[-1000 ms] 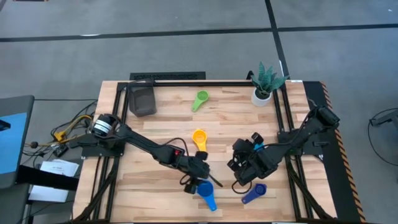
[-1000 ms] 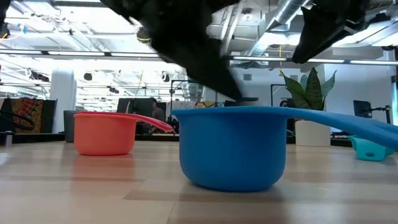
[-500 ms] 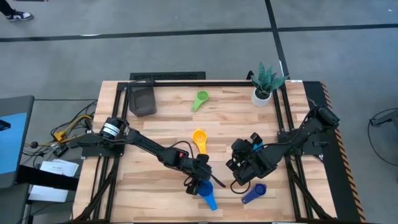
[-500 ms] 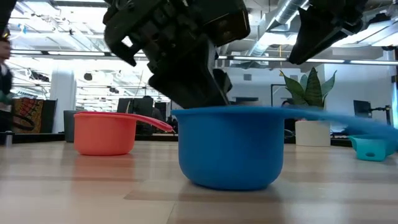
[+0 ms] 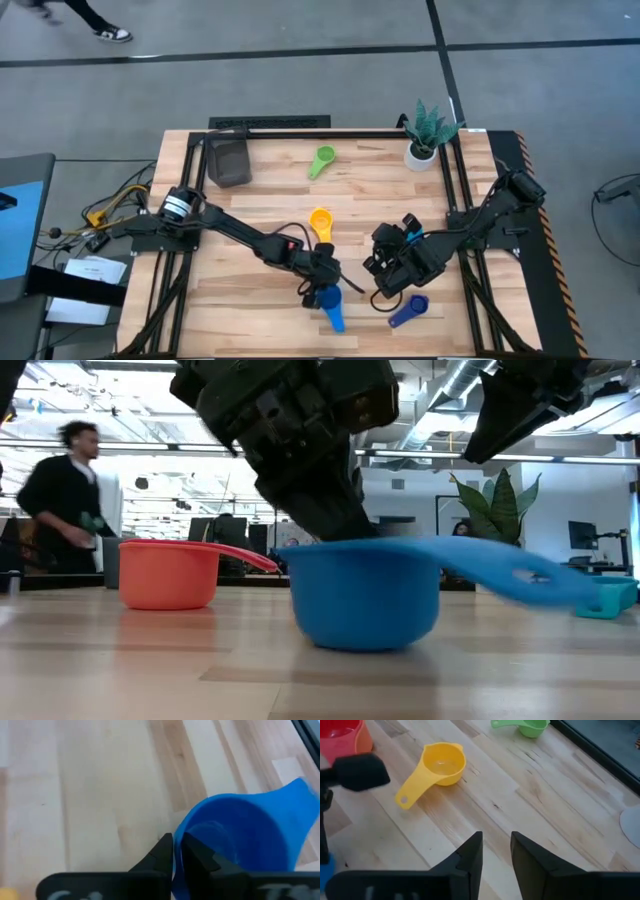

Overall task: Nest measuring cups in basket
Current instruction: Stack the blue measuring cup on top of the orange measuring cup

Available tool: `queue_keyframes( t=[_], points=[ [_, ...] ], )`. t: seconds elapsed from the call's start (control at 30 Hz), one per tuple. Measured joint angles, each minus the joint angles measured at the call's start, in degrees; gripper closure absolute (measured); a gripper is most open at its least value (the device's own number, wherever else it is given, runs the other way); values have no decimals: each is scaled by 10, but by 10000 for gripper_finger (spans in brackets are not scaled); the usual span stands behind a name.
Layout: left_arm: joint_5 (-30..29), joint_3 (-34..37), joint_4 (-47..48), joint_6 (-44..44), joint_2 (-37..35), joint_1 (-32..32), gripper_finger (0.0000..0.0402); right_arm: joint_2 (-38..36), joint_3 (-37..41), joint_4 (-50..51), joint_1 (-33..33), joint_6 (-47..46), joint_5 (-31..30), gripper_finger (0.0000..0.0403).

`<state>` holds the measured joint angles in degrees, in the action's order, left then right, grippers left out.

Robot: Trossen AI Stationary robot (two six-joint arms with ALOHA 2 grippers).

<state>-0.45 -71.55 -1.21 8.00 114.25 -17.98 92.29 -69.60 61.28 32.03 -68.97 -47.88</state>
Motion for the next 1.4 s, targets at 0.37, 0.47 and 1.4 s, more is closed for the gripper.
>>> queue_keyframes(
  t=[0.37, 0.47, 1.4],
  points=[
    [-232, 30, 163, 83, -146, -33, 395, 0, 6, -10, -12, 0, -17, 283],
    [-277, 68, 197, 130, -205, -41, 396, 0, 6, -18, -19, 1, -20, 283],
    [-392, 336, 287, 444, -494, -41, 399, 0, 6, -40, -53, 43, -47, 283]
  ],
)
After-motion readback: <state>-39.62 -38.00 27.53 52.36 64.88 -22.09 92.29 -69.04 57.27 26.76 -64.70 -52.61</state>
